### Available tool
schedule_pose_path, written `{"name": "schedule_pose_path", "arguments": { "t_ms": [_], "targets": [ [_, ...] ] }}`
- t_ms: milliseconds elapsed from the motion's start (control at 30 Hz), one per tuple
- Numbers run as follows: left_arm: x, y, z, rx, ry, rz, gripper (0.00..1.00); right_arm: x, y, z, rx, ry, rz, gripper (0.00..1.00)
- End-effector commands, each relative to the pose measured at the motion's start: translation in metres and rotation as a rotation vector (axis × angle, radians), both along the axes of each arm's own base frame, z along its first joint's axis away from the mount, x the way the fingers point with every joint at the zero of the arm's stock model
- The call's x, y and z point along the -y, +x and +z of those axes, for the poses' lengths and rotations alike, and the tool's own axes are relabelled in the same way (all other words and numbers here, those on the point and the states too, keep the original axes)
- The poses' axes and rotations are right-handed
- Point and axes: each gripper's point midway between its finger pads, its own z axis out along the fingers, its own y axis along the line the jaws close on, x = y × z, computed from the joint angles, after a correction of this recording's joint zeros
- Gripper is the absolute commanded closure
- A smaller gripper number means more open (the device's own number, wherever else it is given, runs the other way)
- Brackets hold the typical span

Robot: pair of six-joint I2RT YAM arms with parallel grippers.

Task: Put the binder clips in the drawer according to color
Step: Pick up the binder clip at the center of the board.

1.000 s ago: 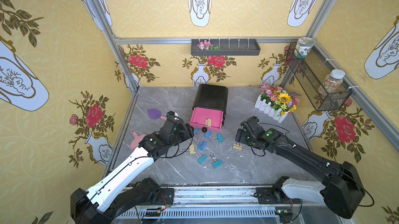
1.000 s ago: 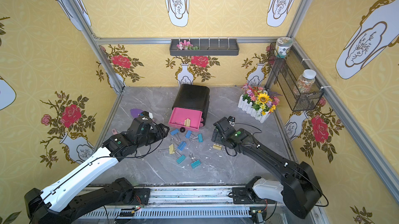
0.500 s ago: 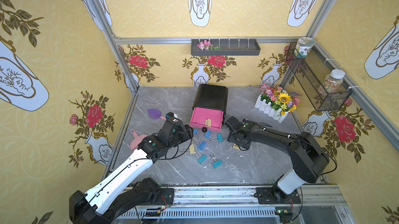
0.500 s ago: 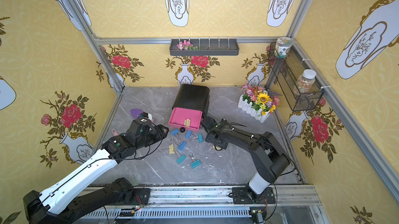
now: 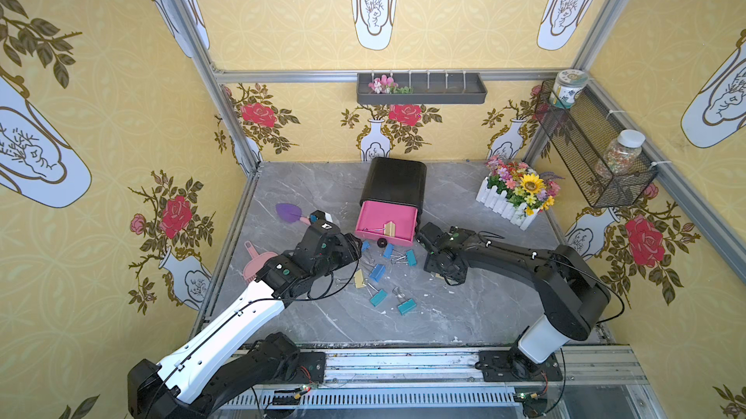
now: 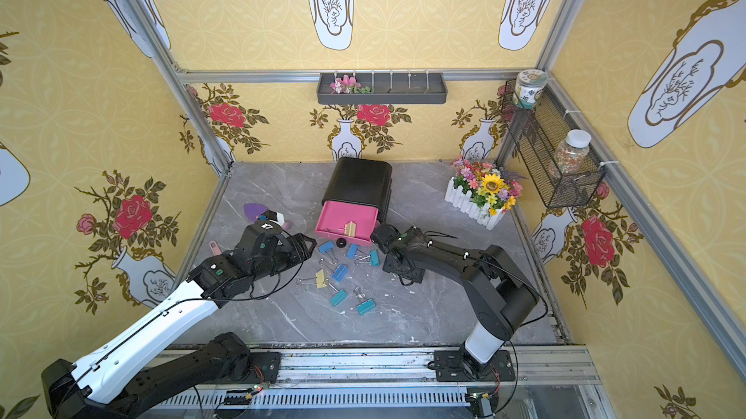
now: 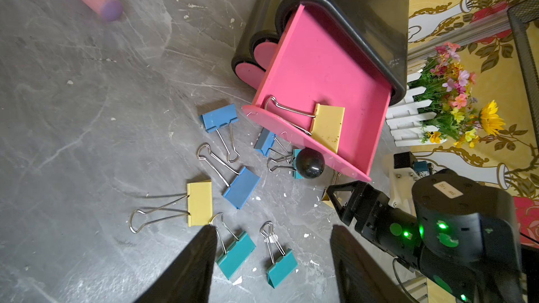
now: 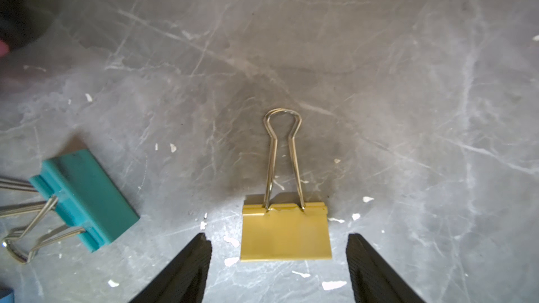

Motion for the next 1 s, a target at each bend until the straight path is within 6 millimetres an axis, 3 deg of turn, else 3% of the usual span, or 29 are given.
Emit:
{"name": "schedule_pose_path", "arguments": {
  "t_ms": [0,500,967],
  "targets": [
    [0.002,0.001,-0.001,0.005,-0.005,-0.011,0.33,0.001,-0.001,-0.004,-0.009,-0.014,0.009,0.22],
    [0.000,-0.001,-0.005,-0.009,-0.002,0.001,0.33,-0.002,-0.003,-0.016,-0.007,0.031,0.008,0.30],
    [0.000,0.000,-0.005,-0.012,0.003,0.001,0.33,0.005,-0.009,-0.015,0.002,0.046,-0.012,0.53]
  ]
}}
